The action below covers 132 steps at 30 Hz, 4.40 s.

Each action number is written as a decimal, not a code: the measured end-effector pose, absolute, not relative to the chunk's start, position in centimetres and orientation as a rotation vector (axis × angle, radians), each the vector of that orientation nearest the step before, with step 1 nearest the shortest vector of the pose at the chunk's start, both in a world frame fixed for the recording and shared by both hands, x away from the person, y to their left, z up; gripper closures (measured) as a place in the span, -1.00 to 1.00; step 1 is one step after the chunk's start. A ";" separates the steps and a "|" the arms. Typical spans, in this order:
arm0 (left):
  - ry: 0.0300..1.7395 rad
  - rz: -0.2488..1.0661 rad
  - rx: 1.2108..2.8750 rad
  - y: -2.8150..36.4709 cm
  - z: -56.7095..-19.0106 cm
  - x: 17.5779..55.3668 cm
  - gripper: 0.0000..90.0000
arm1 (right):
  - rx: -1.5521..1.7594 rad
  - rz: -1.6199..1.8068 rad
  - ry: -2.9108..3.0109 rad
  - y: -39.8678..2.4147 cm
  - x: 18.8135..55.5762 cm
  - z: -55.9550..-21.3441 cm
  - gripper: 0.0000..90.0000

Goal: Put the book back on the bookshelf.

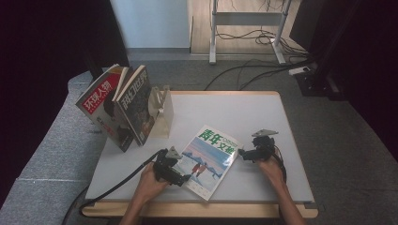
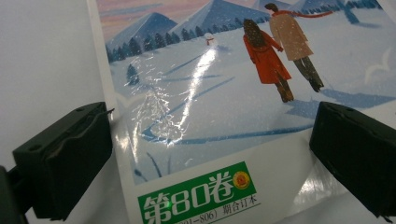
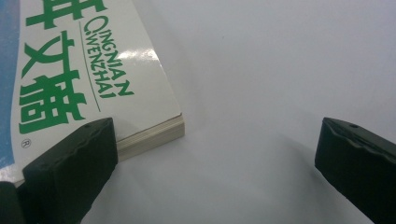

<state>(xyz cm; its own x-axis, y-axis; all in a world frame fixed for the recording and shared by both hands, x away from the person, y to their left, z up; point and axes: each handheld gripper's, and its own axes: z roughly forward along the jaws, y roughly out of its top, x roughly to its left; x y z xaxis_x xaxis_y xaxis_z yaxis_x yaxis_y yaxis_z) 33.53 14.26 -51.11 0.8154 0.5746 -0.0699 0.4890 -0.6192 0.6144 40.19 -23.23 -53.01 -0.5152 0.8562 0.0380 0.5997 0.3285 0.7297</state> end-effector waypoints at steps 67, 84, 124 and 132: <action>0.721 0.283 2.351 16.2 -52.8 32.9 -1.00 | 1.304 0.906 2.221 -21.6 42.3 -53.4 -1.00; 0.689 0.255 2.354 15.9 -52.8 32.8 -1.00 | 1.291 0.913 2.242 -20.3 44.3 -53.3 -0.98; 0.797 0.290 2.311 17.2 -52.9 33.5 -1.00 | 1.031 1.121 2.438 -17.6 38.6 -50.6 -1.00; 0.798 0.290 2.310 17.2 -52.9 33.5 -1.00 | 1.069 1.102 2.491 -16.5 40.2 -52.0 -1.00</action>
<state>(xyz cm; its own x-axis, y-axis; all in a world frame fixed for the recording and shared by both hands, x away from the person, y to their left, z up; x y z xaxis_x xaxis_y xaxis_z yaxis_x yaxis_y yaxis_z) 33.50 17.20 -52.94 0.7886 0.6149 -0.0073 0.4666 -0.5906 0.6584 40.18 -16.52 -51.97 -0.7132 0.6952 0.0897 0.5340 0.4559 0.7121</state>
